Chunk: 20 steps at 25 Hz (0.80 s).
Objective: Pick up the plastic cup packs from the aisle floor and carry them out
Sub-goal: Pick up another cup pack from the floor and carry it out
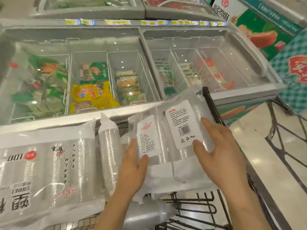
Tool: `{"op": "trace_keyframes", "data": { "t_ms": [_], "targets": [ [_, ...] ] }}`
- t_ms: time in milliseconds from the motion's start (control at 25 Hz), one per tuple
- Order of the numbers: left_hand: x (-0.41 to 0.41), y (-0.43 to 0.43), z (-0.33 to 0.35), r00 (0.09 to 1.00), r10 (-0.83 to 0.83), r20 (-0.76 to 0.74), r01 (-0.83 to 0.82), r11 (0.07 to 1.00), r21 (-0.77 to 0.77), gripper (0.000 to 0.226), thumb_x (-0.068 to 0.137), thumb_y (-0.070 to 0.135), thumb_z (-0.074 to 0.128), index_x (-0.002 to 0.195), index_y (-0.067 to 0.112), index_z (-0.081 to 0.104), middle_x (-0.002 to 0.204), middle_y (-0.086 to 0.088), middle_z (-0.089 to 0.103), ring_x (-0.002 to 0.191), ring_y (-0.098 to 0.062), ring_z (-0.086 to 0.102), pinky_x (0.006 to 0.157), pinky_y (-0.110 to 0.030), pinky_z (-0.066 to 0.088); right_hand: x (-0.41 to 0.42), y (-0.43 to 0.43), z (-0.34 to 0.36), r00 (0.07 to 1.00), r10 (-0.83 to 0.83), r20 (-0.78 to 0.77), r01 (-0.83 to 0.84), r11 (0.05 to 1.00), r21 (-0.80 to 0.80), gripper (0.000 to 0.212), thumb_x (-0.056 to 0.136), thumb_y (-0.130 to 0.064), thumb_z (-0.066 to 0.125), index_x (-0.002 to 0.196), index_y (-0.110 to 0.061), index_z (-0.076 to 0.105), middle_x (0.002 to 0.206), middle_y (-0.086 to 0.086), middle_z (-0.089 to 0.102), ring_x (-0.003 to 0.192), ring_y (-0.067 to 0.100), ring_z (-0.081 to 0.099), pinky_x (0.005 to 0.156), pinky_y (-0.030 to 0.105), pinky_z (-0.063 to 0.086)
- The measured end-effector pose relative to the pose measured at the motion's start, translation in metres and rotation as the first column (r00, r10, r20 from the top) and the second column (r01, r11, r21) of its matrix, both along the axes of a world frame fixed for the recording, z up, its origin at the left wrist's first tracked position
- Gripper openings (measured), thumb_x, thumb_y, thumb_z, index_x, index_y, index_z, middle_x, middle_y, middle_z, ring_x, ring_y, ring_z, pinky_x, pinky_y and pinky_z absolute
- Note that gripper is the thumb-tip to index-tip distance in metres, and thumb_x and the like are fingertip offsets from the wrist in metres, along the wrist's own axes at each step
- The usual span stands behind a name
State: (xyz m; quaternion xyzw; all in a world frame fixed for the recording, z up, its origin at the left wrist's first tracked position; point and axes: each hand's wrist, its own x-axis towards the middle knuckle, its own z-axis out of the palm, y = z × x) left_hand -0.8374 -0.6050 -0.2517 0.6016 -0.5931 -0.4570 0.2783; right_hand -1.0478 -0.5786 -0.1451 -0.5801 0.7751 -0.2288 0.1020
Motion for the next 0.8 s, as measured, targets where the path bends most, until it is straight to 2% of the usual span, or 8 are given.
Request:
{"op": "trace_keyframes", "data": {
  "t_ms": [80,120,200,280,360,480,640,800],
  "targets": [
    [-0.007,0.001,-0.019,0.999,0.017,0.036,-0.019,0.998,0.057,0.047,0.099,0.031,0.043,0.144,0.023,0.031,0.139,0.003,0.051,0.113,-0.011,0.058,0.086,-0.024,0.050,-0.004,-0.012,-0.022,0.999,0.043,-0.008,-0.043,0.997,0.059,0.063,0.092,-0.040,0.056,0.149,-0.042,0.030,0.152,0.001,0.034,0.126,0.021,0.046,0.087,0.035,0.045],
    [-0.010,-0.001,-0.029,0.995,0.032,0.090,-0.041,0.995,0.093,0.051,0.099,0.031,0.042,0.146,0.020,0.027,0.136,-0.004,0.051,0.106,-0.017,0.060,0.081,-0.030,0.052,-0.002,-0.015,-0.034,0.999,0.048,-0.011,-0.046,0.995,0.086,0.062,0.094,-0.040,0.055,0.150,-0.042,0.029,0.154,0.002,0.032,0.128,0.022,0.045,0.089,0.035,0.045],
    [-0.015,-0.006,-0.047,0.954,0.004,0.301,-0.053,0.986,0.156,0.050,0.099,0.025,0.043,0.147,0.016,0.029,0.148,-0.018,0.034,0.119,-0.034,0.051,0.093,-0.046,0.048,0.010,-0.016,-0.053,0.998,0.056,-0.020,-0.053,0.994,0.094,0.057,0.096,-0.041,0.050,0.149,-0.042,0.031,0.155,0.006,0.030,0.133,0.027,0.041,0.095,0.040,0.046],
    [-0.026,-0.010,-0.057,0.898,-0.087,0.431,-0.012,0.975,0.221,0.041,0.096,0.015,0.043,0.138,0.011,0.042,0.156,-0.023,0.017,0.135,-0.042,0.032,0.105,-0.050,0.038,0.025,-0.012,-0.067,0.989,0.102,-0.110,-0.091,0.991,0.101,0.058,0.091,-0.043,0.051,0.147,-0.037,0.037,0.151,0.012,0.037,0.126,0.035,0.048,0.091,0.048,0.049],
    [-0.035,-0.011,-0.064,0.923,-0.062,0.379,-0.042,0.965,0.260,0.039,0.093,0.003,0.040,0.132,0.005,0.045,0.152,-0.025,0.024,0.133,-0.040,0.036,0.102,-0.047,0.039,0.035,-0.011,-0.074,0.976,0.133,-0.172,-0.109,0.983,0.147,0.065,0.086,-0.041,0.057,0.148,-0.031,0.038,0.148,0.019,0.040,0.117,0.039,0.054,0.084,0.049,0.051],
    [-0.037,-0.013,-0.072,0.946,0.007,0.323,-0.098,0.958,0.268,0.042,0.090,-0.002,0.038,0.131,0.006,0.046,0.145,-0.026,0.034,0.126,-0.041,0.042,0.098,-0.045,0.042,0.032,-0.013,-0.075,0.964,0.169,-0.204,-0.128,0.972,0.197,0.075,0.084,-0.043,0.061,0.151,-0.030,0.030,0.150,0.023,0.036,0.120,0.041,0.053,0.084,0.049,0.052],
    [-0.034,-0.010,-0.056,0.966,0.054,0.254,-0.106,0.975,0.195,0.056,0.092,0.011,0.049,0.147,0.019,0.037,0.150,-0.017,0.034,0.135,-0.034,0.039,0.109,-0.050,0.036,0.021,-0.012,-0.060,0.972,0.217,-0.091,-0.188,0.949,0.253,0.073,0.089,-0.058,0.035,0.154,-0.042,0.007,0.163,0.012,0.010,0.145,0.034,0.022,0.111,0.052,0.033],
    [-0.022,-0.004,-0.010,0.982,0.096,0.163,-0.097,0.995,-0.004,0.058,0.093,0.032,0.053,0.148,0.020,0.038,0.150,-0.002,0.041,0.139,-0.021,0.036,0.114,-0.044,0.032,0.016,-0.015,-0.037,0.971,0.237,-0.038,-0.226,0.955,0.194,0.072,0.089,-0.062,0.027,0.154,-0.041,0.006,0.164,0.003,0.007,0.149,0.027,0.011,0.118,0.047,0.019]
  ]
}}
